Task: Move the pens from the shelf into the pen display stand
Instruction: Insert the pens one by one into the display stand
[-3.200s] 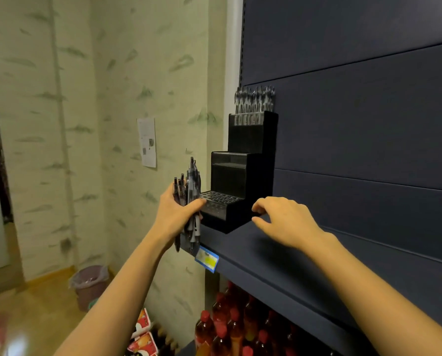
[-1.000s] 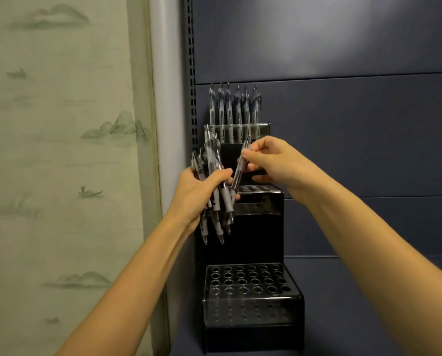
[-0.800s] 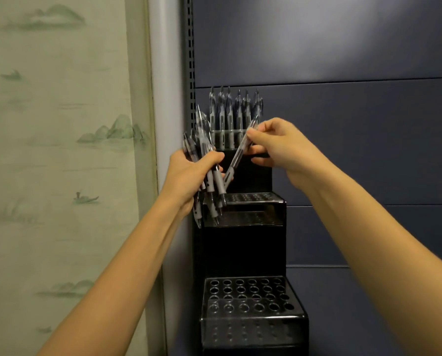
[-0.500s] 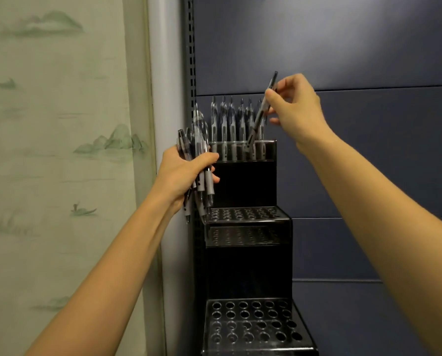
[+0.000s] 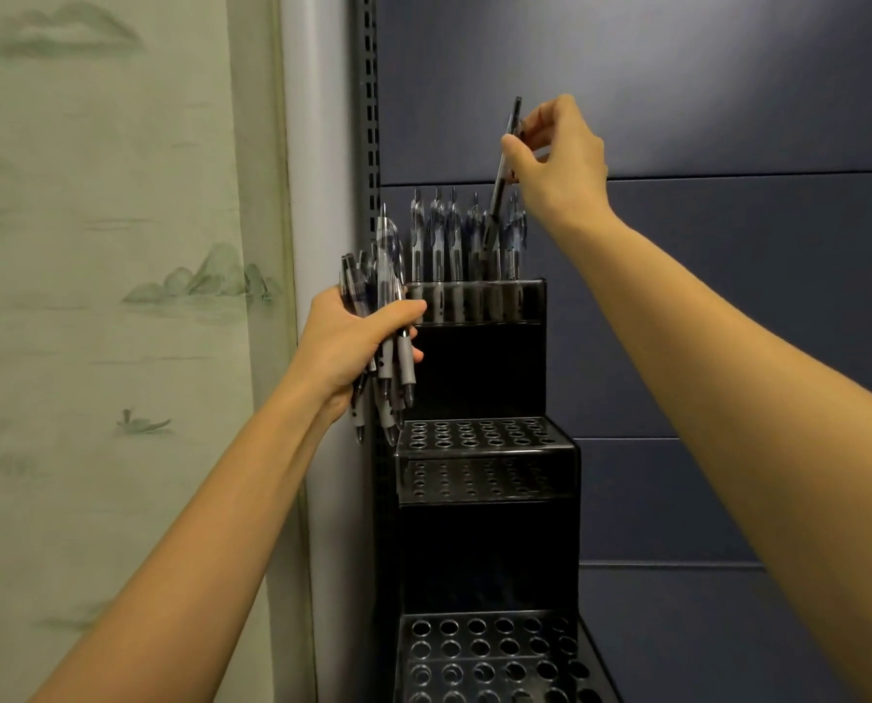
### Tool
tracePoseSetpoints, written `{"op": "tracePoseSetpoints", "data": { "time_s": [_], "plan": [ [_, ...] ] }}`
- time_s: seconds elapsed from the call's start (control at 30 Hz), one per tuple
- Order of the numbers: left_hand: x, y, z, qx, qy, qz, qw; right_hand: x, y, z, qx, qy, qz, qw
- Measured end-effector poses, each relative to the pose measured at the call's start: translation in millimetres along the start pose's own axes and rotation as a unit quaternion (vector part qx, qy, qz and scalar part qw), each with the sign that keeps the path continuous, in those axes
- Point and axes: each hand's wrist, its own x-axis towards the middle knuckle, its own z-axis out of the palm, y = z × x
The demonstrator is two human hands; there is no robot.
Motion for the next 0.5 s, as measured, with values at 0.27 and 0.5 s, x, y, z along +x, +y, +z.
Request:
{"op": "tracePoseSetpoints", "data": {
  "time_s": [0.27, 0.5],
  "plan": [
    [1, -1, -1, -0.002, 0.001, -0.002, 1.0, -2, 10, 16, -0.047, -0.081, 0.037, 0.995],
    [1, -1, 1, -0.003, -0.002, -0.001, 1.0, 0, 19, 18, -0.092, -0.1, 0.038, 0.99]
  ]
}}
